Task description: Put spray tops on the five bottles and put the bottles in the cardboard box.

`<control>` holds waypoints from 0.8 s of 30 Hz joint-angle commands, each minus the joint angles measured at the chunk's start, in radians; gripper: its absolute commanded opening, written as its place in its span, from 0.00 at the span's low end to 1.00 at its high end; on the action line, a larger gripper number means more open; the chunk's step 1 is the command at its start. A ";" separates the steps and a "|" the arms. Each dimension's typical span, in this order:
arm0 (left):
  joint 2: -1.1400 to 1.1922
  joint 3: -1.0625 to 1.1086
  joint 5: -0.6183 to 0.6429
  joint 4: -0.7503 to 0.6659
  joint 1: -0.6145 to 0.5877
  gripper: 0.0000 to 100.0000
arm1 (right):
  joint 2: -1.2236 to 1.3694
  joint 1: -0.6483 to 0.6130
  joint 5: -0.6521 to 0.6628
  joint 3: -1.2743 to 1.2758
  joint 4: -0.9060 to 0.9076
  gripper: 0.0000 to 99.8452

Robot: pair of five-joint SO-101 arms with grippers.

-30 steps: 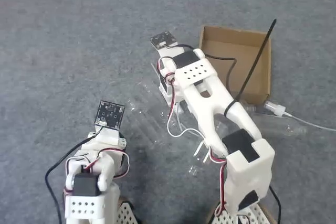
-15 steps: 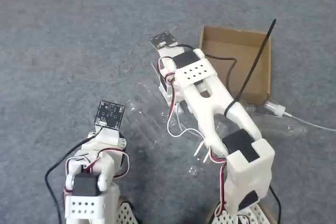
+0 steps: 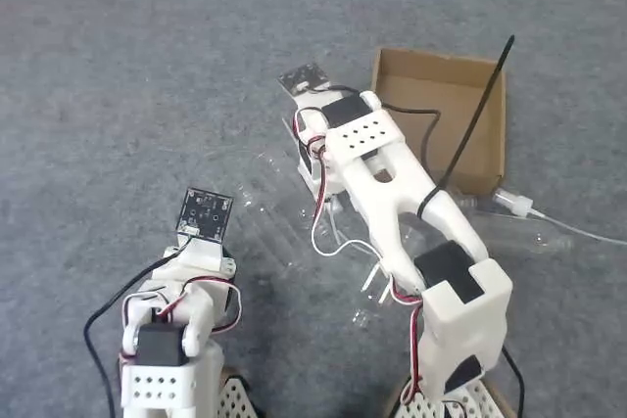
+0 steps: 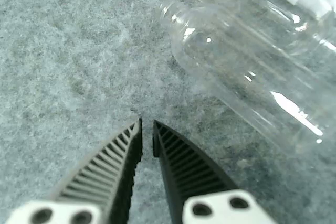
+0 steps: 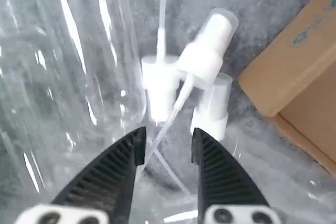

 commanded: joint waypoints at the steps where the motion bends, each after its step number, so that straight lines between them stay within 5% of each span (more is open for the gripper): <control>1: -0.018 -0.005 -0.003 0.005 0.000 0.03 | -0.105 -0.004 0.061 -0.092 0.108 0.11; 12: -0.018 -0.005 -0.003 0.005 0.002 0.03 | -0.387 0.088 0.190 -0.164 0.358 0.11; 24: -0.018 -0.005 -0.003 0.005 0.002 0.03 | -0.604 0.776 0.597 0.026 0.337 0.11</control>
